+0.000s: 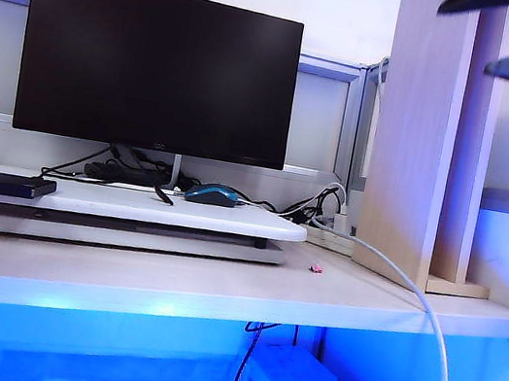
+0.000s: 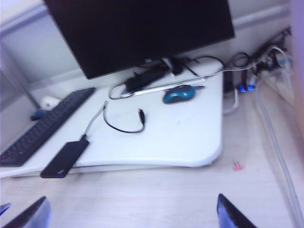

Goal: Unplug the data cable of the portable hard drive.

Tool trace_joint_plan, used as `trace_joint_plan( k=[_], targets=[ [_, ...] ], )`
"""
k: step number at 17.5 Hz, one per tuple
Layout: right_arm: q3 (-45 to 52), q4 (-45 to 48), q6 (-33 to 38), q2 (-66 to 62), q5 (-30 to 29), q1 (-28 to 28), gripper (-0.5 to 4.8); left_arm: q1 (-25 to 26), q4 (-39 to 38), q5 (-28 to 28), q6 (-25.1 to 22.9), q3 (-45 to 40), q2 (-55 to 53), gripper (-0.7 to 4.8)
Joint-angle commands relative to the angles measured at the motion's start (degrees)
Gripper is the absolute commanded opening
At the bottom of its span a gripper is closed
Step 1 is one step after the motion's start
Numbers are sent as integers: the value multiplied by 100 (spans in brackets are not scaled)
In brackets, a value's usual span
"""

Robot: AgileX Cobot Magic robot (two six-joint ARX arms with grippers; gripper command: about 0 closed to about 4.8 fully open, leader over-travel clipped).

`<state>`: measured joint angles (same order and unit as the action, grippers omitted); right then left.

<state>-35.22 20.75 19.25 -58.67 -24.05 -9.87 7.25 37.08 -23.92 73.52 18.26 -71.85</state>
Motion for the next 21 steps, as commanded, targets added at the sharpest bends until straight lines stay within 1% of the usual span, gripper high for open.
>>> trace_joint_plan(
  k=[1, 2, 3, 5, 7, 9, 11, 13, 17, 19, 21],
  targets=[
    [-203, 341, 26, -398, -24, -197, 479, 127, 269, -11, -164, 24, -225, 479],
    [-269, 407, 26, -527, -20, -262, 479, 127, 328, -15, -166, 48, -317, 479],
    [-382, 404, 26, -704, -7, -369, 479, 127, 332, -42, -264, 149, -472, 479],
    [-586, 442, 24, -997, -4, -564, 479, 127, 332, -149, -356, 457, -820, 479],
    [-713, 525, 24, -1209, -7, -636, 479, 127, 302, -284, -470, 776, -1126, 479],
    [-789, 522, 26, -1335, 11, -658, 479, 127, 284, -332, -450, 986, -1425, 479],
    [-802, 651, 24, -1423, 44, -658, 479, 127, 289, -334, -452, 1058, -1753, 479],
    [-804, 704, 22, -1506, 144, -658, 479, 142, 586, -334, -466, 1058, -2168, 479],
    [-826, 796, 24, -1681, 140, -664, 479, 142, 730, -275, -457, 1093, -2350, 479],
    [-944, 802, 24, -1847, 96, -691, 479, 151, 931, -227, -457, 1134, -2428, 479],
    [-1123, 804, 22, -2026, 81, -743, 479, 146, 920, -245, -455, 1320, -2559, 479]
  ],
)
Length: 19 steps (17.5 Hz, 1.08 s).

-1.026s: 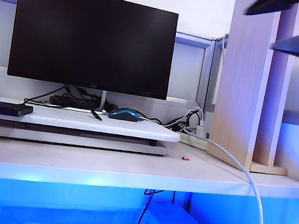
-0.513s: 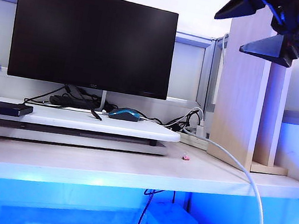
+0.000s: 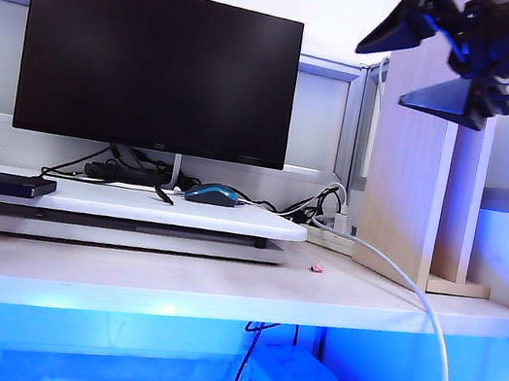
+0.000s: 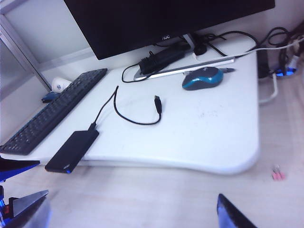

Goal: Unplug the data cable of the portable hard drive.

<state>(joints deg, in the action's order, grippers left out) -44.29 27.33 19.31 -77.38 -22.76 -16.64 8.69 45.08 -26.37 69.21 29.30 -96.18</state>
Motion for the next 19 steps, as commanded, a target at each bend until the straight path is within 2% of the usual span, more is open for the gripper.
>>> trace_joint_plan(
  k=[1, 5, 13, 19],
  targets=[
    [-321, 146, 17, -254, -52, -118, 479, 2, 120, -44, -22, 313, -208, 479],
    [-535, 144, 15, -481, -48, -275, 479, 2, 44, -195, -20, 684, -531, 479],
    [-608, 179, -4, -713, -9, -387, 479, 2, 94, -92, -24, 1165, -1134, 479],
    [-619, 339, -2, -920, -31, -455, 479, 2, 131, 2, -42, 1296, -1145, 479]
  ],
)
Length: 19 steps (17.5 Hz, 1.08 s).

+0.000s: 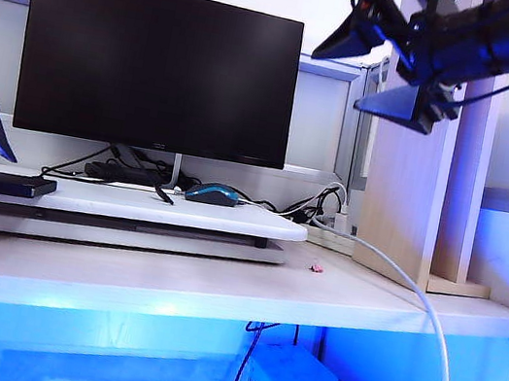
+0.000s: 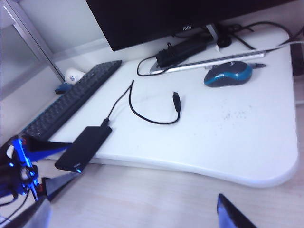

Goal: Unplug the data cable of the portable hard drive.

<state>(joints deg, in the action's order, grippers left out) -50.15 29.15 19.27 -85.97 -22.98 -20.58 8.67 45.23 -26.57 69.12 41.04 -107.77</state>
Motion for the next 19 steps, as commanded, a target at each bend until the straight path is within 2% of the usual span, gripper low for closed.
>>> trace_joint_plan(
  k=[1, 2, 3, 4, 9, 10, 12, 14, 16, 19],
  targets=[
    [-76, 162, 0, -136, -9, -94, 479, 2, 114, 24, -33, 170, 13, 479],
    [-109, 168, 2, -192, -11, -144, 479, 0, 114, 28, -33, 190, 13, 479],
    [-254, 201, 2, -334, -57, -210, 479, 2, 114, 26, -33, 238, 13, 434],
    [-393, 205, 2, -444, -74, -297, 479, 0, 87, 42, -37, 238, 11, 348],
    [-527, 264, 4, -466, -72, -328, 479, -7, 66, 74, -160, 238, -138, 321],
    [-525, 260, 4, -466, -72, -328, 479, -11, 68, 48, -160, 238, -214, 255],
    [-525, 238, 4, -466, -116, -328, 479, -26, 74, 37, -160, 238, -323, 167],
    [-525, 240, 4, -466, -116, -328, 479, -26, 81, 37, -164, 240, -374, 124],
    [-527, 243, 4, -476, -116, -328, 479, -24, 111, 46, -190, 240, -404, -3],
    [-527, 249, 2, -479, -138, -328, 479, -24, 251, -136, -455, 240, -404, -6]
  ],
)
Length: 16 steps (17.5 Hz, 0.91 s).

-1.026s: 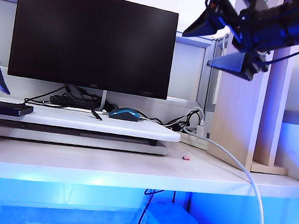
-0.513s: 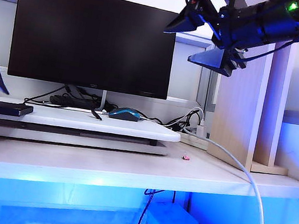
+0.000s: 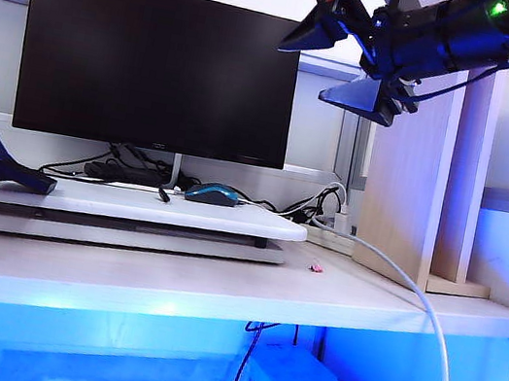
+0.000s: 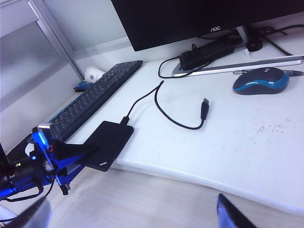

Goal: Unplug the data cable of the portable hard drive.

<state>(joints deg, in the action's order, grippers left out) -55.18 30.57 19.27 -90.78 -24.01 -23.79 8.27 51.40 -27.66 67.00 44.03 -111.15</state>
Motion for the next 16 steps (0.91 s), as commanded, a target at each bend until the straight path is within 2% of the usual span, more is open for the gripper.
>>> trace_joint_plan(
  k=[1, 2, 4, 6, 16],
  targets=[
    [-26, 160, 26, -33, -37, -20, 479, 15, -142, -295, -378, -59, -66, -6],
    [-39, 162, 26, -57, -48, -20, 479, 15, -44, -468, -404, -59, -66, -6],
    [-450, 138, 219, -382, -551, -61, 479, 15, 199, -903, -420, -59, -66, -6],
    [-855, 122, 245, -691, -723, -142, 479, 13, 317, -1239, -426, -59, -66, -6],
    [-2079, 52, 520, -1808, -1150, -490, 479, 7, 1593, -2511, -273, -55, -63, -6]
  ],
)
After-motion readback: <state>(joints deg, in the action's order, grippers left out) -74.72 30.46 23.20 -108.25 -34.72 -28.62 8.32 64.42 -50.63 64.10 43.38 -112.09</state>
